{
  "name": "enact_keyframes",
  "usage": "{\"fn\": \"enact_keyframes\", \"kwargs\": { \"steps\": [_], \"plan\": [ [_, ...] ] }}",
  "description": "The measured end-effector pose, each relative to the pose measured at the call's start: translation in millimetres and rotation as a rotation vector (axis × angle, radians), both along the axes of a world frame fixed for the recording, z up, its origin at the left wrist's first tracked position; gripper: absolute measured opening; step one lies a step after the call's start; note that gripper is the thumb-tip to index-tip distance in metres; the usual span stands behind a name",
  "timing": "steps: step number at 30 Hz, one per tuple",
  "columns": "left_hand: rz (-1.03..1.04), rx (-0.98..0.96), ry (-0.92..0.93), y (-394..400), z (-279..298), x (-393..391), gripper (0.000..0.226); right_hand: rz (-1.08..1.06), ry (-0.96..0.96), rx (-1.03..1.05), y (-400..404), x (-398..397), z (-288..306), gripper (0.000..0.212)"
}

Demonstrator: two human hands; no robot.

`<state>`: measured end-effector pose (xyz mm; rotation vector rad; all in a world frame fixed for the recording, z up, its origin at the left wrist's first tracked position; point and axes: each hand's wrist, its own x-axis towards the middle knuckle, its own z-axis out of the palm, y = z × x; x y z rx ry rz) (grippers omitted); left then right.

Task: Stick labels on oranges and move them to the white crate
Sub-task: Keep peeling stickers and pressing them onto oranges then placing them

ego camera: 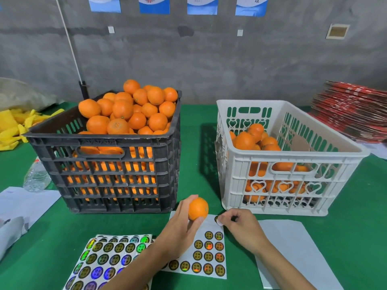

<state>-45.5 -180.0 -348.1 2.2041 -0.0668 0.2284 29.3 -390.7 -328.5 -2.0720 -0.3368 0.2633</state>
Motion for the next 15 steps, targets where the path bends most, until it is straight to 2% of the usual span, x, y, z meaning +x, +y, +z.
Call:
{"fn": "enact_keyframes", "kwargs": {
  "steps": [3,7,9,13,15],
  "plan": [
    [-0.013,-0.121,0.028,2.1,3.8,0.1,0.056,-0.143,-0.219,0.113,9.1,-6.9,9.7,0.019],
    [-0.028,-0.425,-0.011,-3.6,37.3,1.5,0.050,-0.179,-0.709,0.018,32.9,-22.4,50.6,0.006],
    [-0.054,-0.534,-0.064,-6.2,61.2,0.0,0.049,-0.151,-0.880,0.018,43.4,-28.6,72.6,0.002],
    [-0.062,-0.655,-0.165,-4.8,112.4,-1.7,0.046,-0.020,-0.933,0.180,49.3,-33.8,117.7,0.008],
    [-0.060,-0.677,-0.204,-3.9,134.3,0.1,0.046,0.019,-1.011,0.125,45.6,-32.0,141.8,0.014]
  ]
}}
